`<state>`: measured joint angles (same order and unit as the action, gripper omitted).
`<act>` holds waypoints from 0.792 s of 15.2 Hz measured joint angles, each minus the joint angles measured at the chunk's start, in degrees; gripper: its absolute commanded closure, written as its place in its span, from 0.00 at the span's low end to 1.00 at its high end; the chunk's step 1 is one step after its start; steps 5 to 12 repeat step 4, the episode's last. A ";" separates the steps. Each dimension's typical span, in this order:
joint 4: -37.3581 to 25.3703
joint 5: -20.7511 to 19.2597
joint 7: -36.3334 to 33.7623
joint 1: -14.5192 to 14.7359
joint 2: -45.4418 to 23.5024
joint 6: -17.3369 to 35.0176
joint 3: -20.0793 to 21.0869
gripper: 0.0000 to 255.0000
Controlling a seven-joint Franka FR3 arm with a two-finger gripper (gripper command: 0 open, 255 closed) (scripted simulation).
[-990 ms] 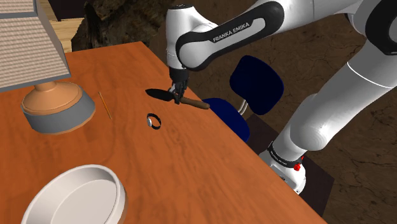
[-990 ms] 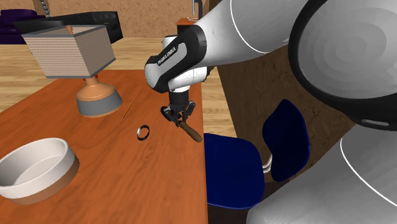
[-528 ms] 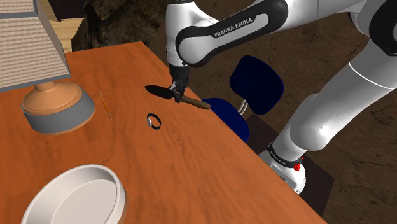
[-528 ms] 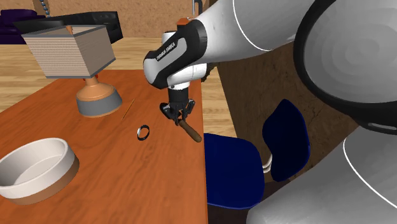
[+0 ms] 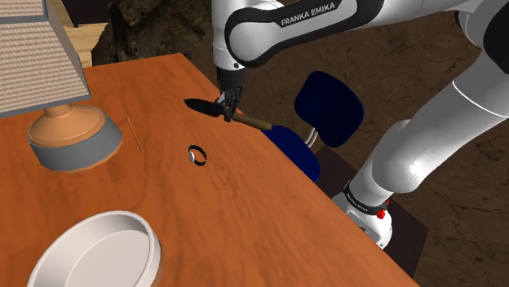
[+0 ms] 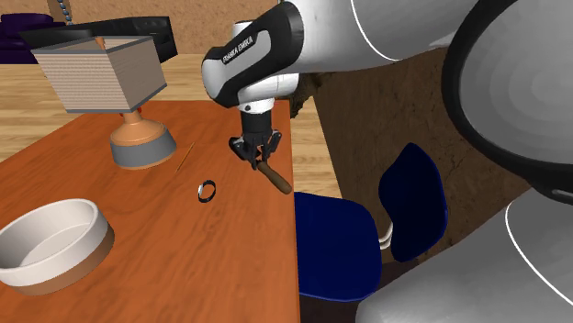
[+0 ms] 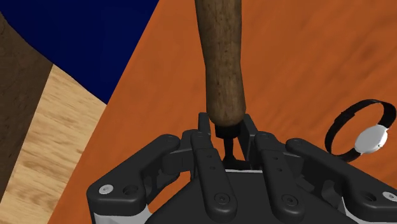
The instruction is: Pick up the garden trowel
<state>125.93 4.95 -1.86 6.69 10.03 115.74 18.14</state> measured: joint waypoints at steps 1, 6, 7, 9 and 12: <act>-0.38 0.09 0.02 0.02 0.37 -0.74 -0.04 1.00; -2.12 0.12 0.01 -0.01 0.76 -2.84 -0.14 1.00; -2.12 0.12 0.01 -0.01 0.76 -2.84 -0.14 1.00; -2.12 0.12 0.01 -0.01 0.76 -2.84 -0.14 1.00; -2.12 0.12 0.01 -0.01 0.76 -2.84 -0.14 1.00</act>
